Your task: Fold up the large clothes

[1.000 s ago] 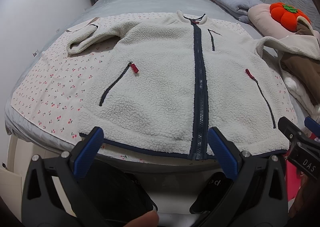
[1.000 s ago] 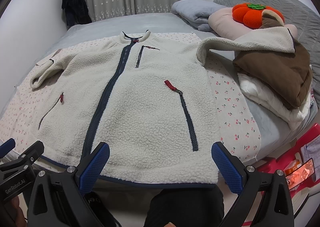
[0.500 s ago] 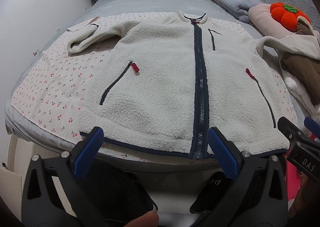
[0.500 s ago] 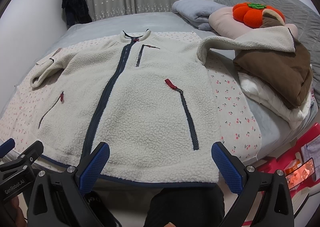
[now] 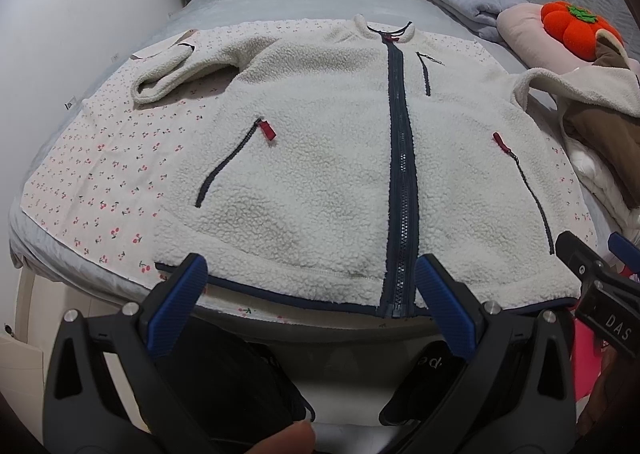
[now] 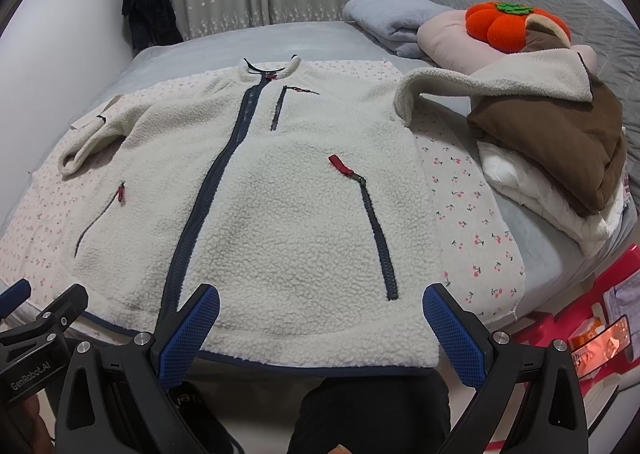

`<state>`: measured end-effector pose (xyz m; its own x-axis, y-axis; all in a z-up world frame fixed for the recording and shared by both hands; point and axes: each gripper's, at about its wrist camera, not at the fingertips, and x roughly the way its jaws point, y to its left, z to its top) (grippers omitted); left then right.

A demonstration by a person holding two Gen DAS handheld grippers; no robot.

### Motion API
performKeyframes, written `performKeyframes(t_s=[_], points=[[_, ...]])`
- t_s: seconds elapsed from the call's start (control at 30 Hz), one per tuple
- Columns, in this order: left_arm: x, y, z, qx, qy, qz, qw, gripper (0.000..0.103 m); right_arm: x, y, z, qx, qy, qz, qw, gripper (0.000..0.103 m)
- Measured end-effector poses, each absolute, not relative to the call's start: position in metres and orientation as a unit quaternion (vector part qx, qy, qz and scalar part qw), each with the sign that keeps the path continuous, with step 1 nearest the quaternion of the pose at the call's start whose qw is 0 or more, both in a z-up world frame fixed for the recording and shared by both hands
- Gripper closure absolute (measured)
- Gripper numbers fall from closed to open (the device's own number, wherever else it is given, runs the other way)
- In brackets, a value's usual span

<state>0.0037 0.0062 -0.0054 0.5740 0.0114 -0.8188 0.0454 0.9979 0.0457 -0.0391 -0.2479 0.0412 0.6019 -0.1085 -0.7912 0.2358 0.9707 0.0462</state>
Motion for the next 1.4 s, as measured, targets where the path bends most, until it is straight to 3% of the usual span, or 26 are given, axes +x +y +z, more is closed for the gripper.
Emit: performKeyframes(t_s=[0.37,0.63,1.03,1.17,1.23,1.4], points=[[0.020,0.005,-0.016,0.030,0.460,-0.009,0.887,0.000,-0.021,-0.254,0.036,0.065,0.446,-0.097,0.887,0.000],[0.071,0.008,-0.015,0.015,0.473,-0.113,0.874,0.000,0.022,-0.276,0.037,0.064,0.442,-0.025,0.895,0.000],[0.265,0.060,0.023,0.081,0.424,-0.075,0.899,0.000,0.177,-0.339,0.053,0.026,0.437,0.098,0.894,0.000],[0.339,0.067,0.012,0.106,0.424,-0.087,0.895,0.007,0.244,-0.363,0.047,0.058,0.449,0.114,0.884,0.000],[0.381,0.068,0.000,0.124,0.424,-0.101,0.891,0.015,0.274,-0.372,0.042,0.051,0.453,0.108,0.883,0.000],[0.463,0.066,-0.025,0.104,0.448,-0.155,0.875,0.016,0.358,-0.391,0.014,0.019,0.488,0.070,0.870,0.000]])
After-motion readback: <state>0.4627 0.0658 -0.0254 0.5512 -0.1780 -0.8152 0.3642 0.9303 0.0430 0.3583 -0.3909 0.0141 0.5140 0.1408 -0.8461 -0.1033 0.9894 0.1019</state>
